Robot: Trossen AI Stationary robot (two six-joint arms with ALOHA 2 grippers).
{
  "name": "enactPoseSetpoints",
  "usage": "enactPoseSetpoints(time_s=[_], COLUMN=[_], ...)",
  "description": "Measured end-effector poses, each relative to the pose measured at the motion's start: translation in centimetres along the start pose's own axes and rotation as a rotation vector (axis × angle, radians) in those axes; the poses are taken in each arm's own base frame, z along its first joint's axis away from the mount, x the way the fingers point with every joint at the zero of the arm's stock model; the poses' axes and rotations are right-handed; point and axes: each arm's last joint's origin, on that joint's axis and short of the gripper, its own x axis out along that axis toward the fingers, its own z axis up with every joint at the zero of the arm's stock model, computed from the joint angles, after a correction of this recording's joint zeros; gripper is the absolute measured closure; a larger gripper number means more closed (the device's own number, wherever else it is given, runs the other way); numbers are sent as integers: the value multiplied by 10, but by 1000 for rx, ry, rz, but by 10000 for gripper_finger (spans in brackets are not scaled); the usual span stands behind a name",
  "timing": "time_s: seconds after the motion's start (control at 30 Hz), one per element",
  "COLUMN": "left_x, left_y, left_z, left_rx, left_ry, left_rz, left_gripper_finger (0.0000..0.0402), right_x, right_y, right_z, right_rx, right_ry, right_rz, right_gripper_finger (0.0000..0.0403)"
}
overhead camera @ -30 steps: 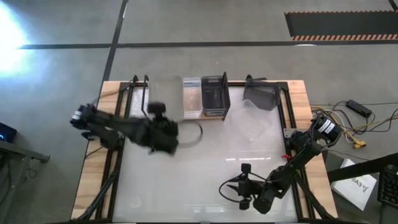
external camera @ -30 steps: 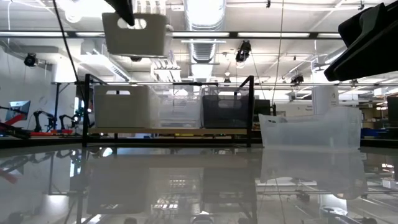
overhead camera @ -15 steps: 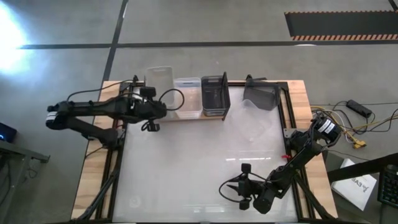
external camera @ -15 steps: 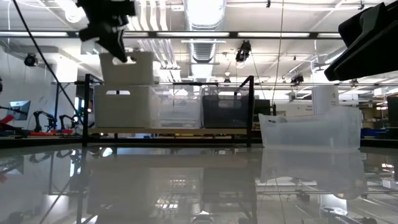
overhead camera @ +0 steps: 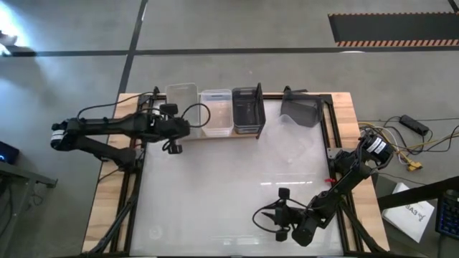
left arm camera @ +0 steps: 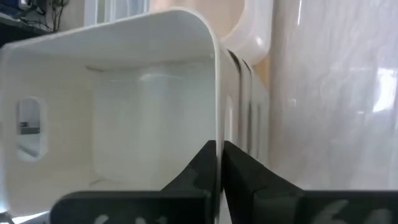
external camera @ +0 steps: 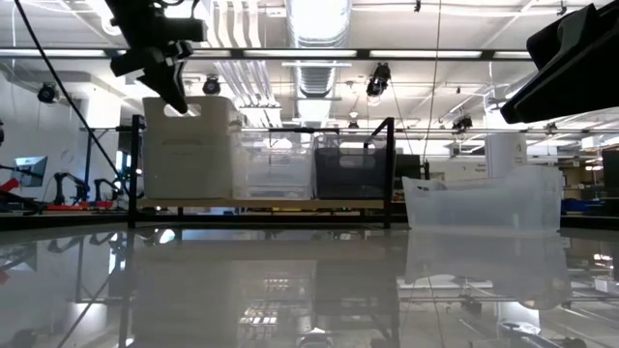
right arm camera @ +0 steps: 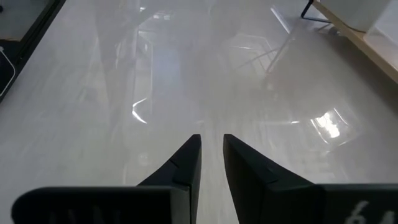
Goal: Stack baskets on shelf by color
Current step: Stack the gray bin on top of the other gray bin on the shelf
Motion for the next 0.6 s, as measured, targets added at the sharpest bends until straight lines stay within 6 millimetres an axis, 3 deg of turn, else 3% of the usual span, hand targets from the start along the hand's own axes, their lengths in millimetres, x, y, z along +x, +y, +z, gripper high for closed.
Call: enactPoseSetpoints(time_s=[0.43, 0.6], left_x=[0, 1], left_y=[7, 9], left_z=[1, 0], left_rx=[-1, -15], left_ry=[7, 9], left_rz=[15, 1], left_gripper_finger=[399, 355], right_x=[0, 0], right_y=[0, 0], right_z=[0, 0], right_rx=[0, 4], right_ry=[0, 0], right_rz=[0, 0], right_gripper_finger=[344, 342])
